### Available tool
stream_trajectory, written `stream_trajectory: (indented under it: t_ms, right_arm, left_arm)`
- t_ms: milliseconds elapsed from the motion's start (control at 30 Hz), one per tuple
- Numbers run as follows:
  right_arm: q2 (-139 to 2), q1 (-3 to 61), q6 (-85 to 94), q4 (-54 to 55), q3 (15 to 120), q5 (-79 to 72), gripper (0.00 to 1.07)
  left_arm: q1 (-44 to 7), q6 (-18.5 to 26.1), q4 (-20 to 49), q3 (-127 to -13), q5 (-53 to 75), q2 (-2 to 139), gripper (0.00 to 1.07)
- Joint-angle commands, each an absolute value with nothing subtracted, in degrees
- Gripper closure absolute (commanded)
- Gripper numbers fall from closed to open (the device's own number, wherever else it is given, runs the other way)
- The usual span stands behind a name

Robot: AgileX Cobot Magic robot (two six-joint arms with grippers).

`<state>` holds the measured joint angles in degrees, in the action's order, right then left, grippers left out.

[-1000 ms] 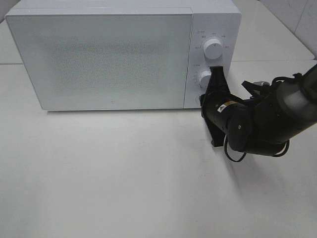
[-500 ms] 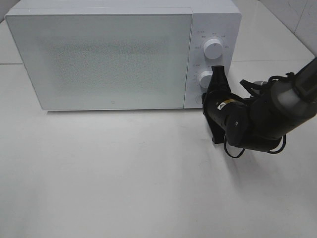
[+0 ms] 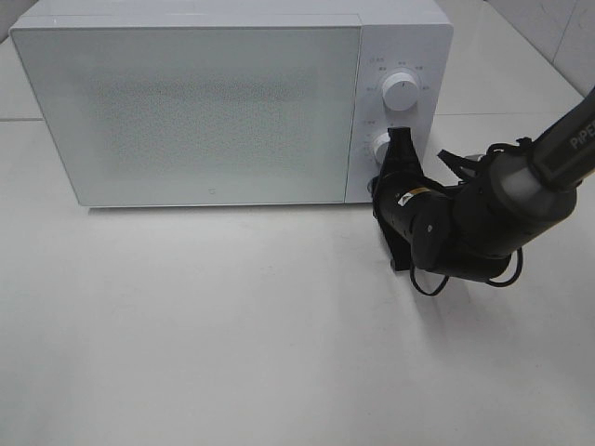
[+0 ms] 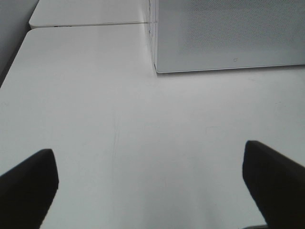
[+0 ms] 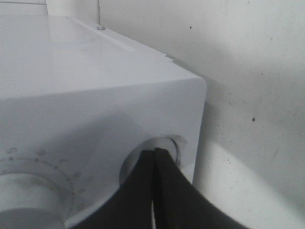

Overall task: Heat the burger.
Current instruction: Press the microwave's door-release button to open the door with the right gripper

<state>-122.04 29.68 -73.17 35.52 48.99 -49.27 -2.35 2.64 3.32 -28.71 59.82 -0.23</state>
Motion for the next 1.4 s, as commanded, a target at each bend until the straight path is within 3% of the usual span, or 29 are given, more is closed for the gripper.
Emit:
stream_trajectory:
  t_ms: [33, 733, 1400]
  right_arm:
    - [-121.7, 29.3, -71.8, 36.5, 50.1, -54.8, 1.07]
    - [-123.5, 29.4, -66.6, 40.2, 59.9, -57.1, 1.07]
    - [-123.4, 32.5, -66.0, 43.5, 60.0, -53.2, 1.07]
  left_arm:
    - [-2.2, 2.2, 3.2, -28.5, 59.5, -1.5, 0.03]
    - [-2.2, 2.2, 3.2, -28.5, 59.5, -1.5, 0.03]
    - [-2.2, 2.2, 3.2, -28.5, 59.5, -1.5, 0.03]
